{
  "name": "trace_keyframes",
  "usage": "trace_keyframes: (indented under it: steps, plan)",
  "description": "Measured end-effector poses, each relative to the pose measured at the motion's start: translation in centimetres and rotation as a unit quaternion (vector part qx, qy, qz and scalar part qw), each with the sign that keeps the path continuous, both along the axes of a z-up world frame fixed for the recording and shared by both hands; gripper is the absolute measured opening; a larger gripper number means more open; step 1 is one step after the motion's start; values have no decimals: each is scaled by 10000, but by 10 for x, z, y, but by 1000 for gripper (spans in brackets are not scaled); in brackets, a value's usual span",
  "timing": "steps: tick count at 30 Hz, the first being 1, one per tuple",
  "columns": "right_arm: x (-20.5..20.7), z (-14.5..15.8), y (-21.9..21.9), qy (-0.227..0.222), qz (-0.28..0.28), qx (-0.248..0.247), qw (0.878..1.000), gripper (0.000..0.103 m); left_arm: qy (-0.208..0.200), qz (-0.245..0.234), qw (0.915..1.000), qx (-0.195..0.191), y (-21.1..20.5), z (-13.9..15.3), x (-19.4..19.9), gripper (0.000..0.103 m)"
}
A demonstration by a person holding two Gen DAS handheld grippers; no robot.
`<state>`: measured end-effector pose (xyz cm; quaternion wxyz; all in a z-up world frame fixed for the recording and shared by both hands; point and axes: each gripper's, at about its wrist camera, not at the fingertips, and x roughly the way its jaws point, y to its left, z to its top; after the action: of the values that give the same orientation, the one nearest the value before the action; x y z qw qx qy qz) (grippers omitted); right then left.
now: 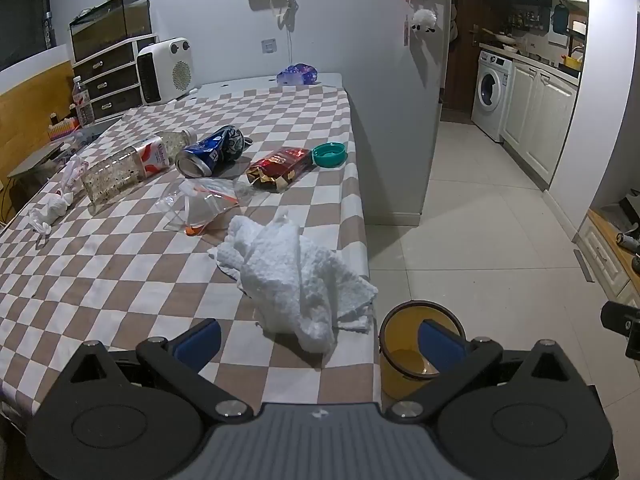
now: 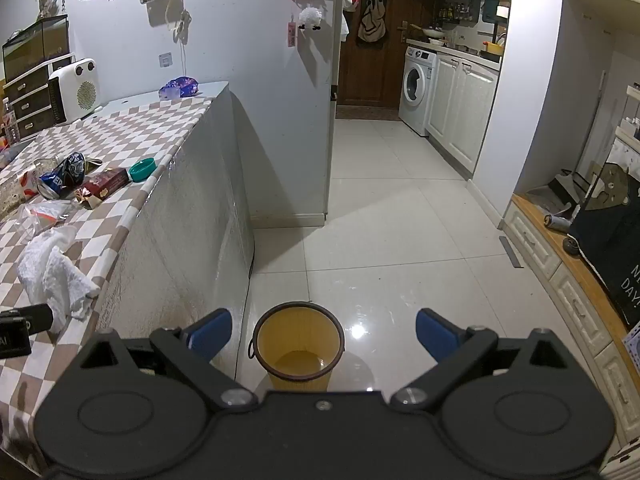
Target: Collect trash
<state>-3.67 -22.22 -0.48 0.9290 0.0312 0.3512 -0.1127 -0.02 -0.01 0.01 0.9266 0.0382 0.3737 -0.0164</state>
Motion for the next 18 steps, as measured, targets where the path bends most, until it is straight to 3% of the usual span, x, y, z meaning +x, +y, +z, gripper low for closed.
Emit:
trace_keyframes:
  steps: [18]
  plan:
    - [-3,3,0,-9,6,-1,10000,99,1,5,10000,-6,0,0,0,103]
